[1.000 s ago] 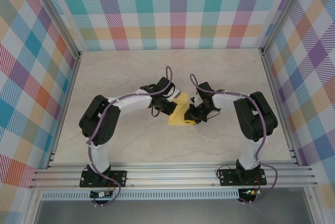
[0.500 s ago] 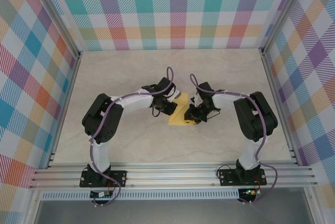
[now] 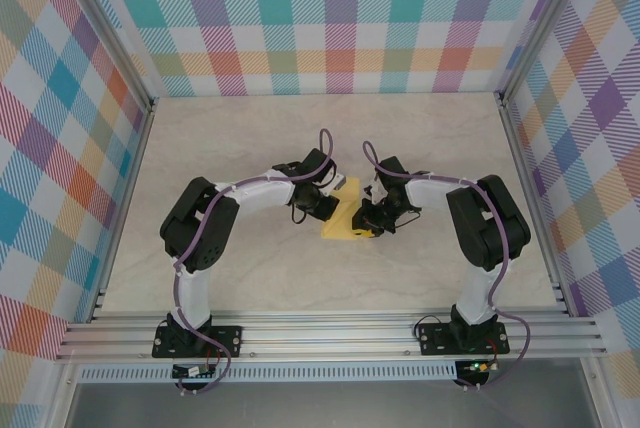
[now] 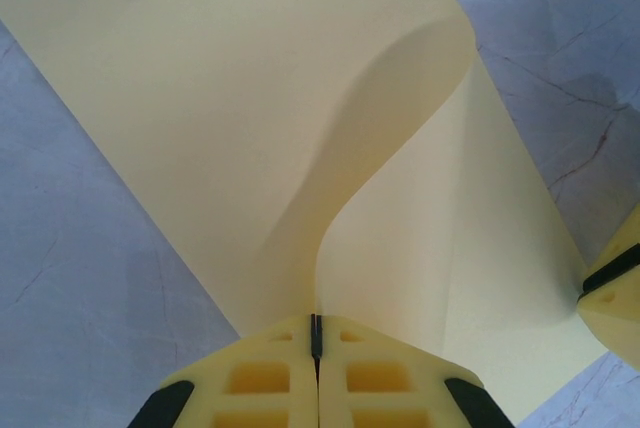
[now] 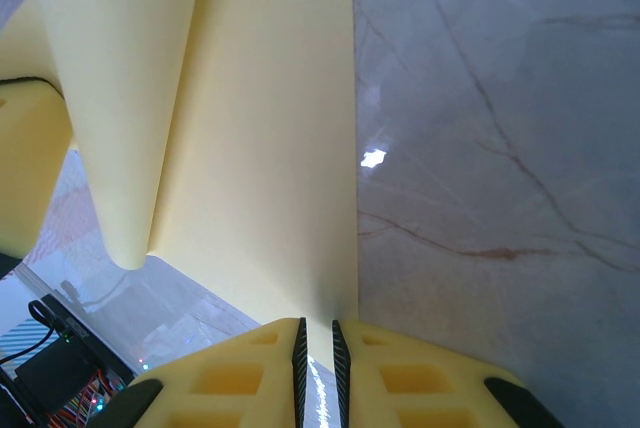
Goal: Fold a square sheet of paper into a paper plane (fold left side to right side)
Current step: Fold the triangle a second time at the center of the table.
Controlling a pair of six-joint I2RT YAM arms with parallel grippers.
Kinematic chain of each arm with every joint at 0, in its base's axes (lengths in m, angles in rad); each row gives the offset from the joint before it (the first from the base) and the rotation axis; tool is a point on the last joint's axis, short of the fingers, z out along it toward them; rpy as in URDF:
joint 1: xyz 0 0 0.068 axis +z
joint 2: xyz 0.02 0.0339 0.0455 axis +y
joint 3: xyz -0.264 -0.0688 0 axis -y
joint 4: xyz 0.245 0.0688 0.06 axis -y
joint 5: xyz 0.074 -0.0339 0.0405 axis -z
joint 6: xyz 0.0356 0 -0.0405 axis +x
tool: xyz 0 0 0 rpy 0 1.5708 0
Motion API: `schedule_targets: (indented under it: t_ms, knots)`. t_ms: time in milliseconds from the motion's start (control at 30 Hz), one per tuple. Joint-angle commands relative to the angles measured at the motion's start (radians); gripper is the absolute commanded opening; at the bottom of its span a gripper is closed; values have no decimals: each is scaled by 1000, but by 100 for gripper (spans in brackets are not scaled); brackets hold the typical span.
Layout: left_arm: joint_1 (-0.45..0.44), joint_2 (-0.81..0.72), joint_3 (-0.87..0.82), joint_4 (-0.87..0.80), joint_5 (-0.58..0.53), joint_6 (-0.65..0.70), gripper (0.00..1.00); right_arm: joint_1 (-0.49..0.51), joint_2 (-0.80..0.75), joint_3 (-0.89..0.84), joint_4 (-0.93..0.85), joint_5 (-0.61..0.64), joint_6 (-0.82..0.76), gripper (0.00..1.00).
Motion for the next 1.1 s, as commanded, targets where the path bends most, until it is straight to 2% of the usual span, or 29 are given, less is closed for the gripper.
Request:
schedule_targets:
  t_ms: [0,1067]
  knots:
    - [18,11,27,6,23,16,4,17,31,4,-24,35,-25,17]
    - [21,39,38,23,-2,20,4,20,39,15,-36,40,-27,17]
